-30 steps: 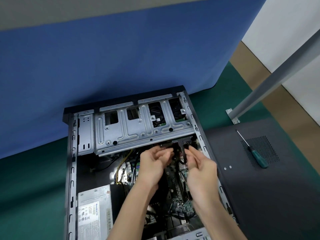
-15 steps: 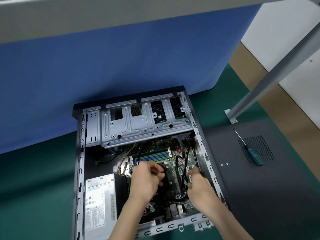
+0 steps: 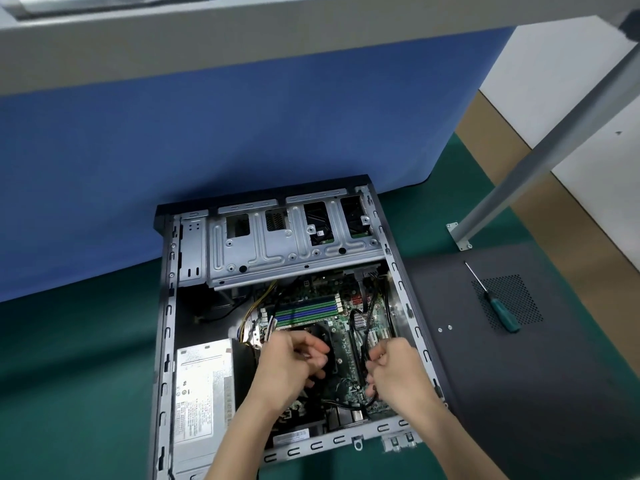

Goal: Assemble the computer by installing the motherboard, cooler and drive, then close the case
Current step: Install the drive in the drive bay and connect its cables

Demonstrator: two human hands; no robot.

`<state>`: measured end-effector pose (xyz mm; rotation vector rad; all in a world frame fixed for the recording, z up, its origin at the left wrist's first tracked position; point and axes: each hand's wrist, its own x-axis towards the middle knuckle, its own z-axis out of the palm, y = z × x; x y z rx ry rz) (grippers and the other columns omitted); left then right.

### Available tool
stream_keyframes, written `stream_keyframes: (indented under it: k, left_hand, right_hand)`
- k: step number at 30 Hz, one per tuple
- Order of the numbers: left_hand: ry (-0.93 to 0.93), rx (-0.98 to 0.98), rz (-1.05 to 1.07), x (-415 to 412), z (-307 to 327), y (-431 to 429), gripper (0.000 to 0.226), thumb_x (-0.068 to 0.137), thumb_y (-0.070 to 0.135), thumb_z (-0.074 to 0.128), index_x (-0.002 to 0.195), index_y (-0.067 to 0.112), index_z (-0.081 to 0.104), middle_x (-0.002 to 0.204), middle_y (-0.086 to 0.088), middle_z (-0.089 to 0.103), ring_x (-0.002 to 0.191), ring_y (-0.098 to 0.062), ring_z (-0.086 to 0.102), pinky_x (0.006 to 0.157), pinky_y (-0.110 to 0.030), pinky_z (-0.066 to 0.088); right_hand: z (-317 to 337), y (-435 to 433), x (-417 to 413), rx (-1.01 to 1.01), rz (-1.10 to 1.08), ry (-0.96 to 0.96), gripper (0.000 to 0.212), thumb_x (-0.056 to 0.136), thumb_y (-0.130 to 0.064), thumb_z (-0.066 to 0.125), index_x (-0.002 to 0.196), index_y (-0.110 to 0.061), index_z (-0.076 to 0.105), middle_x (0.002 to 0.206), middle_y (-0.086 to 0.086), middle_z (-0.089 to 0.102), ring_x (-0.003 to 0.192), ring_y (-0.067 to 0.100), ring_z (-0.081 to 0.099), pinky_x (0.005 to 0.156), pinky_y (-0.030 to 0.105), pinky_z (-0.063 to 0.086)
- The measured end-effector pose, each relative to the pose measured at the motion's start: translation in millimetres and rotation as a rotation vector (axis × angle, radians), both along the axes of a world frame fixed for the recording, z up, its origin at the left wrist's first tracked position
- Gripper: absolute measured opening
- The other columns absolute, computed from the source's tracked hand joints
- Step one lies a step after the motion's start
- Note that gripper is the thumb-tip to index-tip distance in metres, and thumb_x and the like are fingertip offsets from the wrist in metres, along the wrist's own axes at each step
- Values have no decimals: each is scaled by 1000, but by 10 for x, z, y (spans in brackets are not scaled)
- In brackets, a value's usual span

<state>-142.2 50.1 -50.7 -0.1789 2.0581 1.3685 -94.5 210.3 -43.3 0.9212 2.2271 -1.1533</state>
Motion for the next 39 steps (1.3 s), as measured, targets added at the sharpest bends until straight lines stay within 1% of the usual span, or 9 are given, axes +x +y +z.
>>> stream_keyframes:
  k: [9, 12, 16, 21, 24, 27, 32, 36, 39]
  left_hand:
    - [-16, 113, -218, -17, 27, -98, 13, 88, 8, 64, 92, 18, 71, 87, -4, 73, 81, -17, 69, 75, -24, 53]
    - [87, 103, -147, -92, -51, 107, 20, 88, 5, 62, 102, 20, 67, 90, 0, 69, 81, -16, 68, 75, -26, 53]
    - [307, -180, -218, -253, -270, 478, 36, 89, 11, 62, 123, 22, 59, 107, -1, 61, 101, -17, 56, 91, -28, 45]
    - [437, -478, -554, -515, -488, 670, 54, 88, 20, 62, 137, 34, 45, 131, -5, 43, 124, -27, 30, 105, -39, 26]
    - [417, -496, -650, -599, -572, 732, 41, 89, 30, 61, 129, 33, 53, 126, -8, 47, 124, -28, 29, 98, -40, 23]
    - [465, -435, -605, -658, -611, 711, 20, 91, 19, 58, 107, 31, 60, 115, -5, 58, 114, -25, 39, 85, -33, 23]
    - [355, -273, -530, -699, -550, 647, 39, 80, -9, 48, 83, 28, 56, 91, -1, 67, 92, -19, 58, 79, -32, 46]
    - [353, -250, -524, -698, -517, 640, 43, 73, -13, 42, 79, 27, 56, 80, 5, 66, 85, -14, 61, 75, -28, 47]
    - [335, -249, -515, -712, -525, 649, 44, 72, -13, 43, 79, 28, 56, 73, 8, 65, 81, -10, 62, 71, -24, 45]
  right_hand:
    - [147, 25, 9, -291, -315, 76, 16, 93, 7, 52, 93, -6, 59, 64, 13, 62, 52, 24, 63, 51, 33, 50]
    - [98, -12, 0, -101, -184, 46, 18, 91, 6, 51, 91, -11, 56, 73, 8, 64, 59, 20, 67, 56, 33, 54]
    - [41, -56, -19, 251, 114, 7, 21, 90, 1, 51, 81, -18, 46, 75, -6, 52, 67, 13, 58, 64, 31, 54]
    - [4, -74, -27, 405, 279, -84, 33, 89, 3, 47, 71, -19, 30, 74, -4, 41, 70, 13, 48, 59, 26, 39]
    - [-16, -76, -48, 427, 293, -116, 34, 89, 6, 44, 71, -20, 30, 74, -5, 40, 67, 11, 46, 56, 23, 36]
    - [-36, -56, -49, 427, 290, -145, 39, 89, 8, 44, 68, -20, 27, 73, -5, 41, 60, 6, 40, 47, 20, 30]
    - [-26, -58, -32, 439, 302, -121, 31, 90, 4, 48, 71, -16, 34, 73, -5, 45, 64, 9, 48, 52, 22, 38]
    - [-41, -77, -9, 386, 288, 31, 11, 91, -5, 56, 93, -15, 58, 75, -7, 59, 68, 10, 61, 66, 27, 55]
    - [-54, -112, -92, 292, 321, 85, 12, 96, -19, 54, 105, -21, 61, 71, -9, 57, 60, 11, 56, 63, 30, 53]
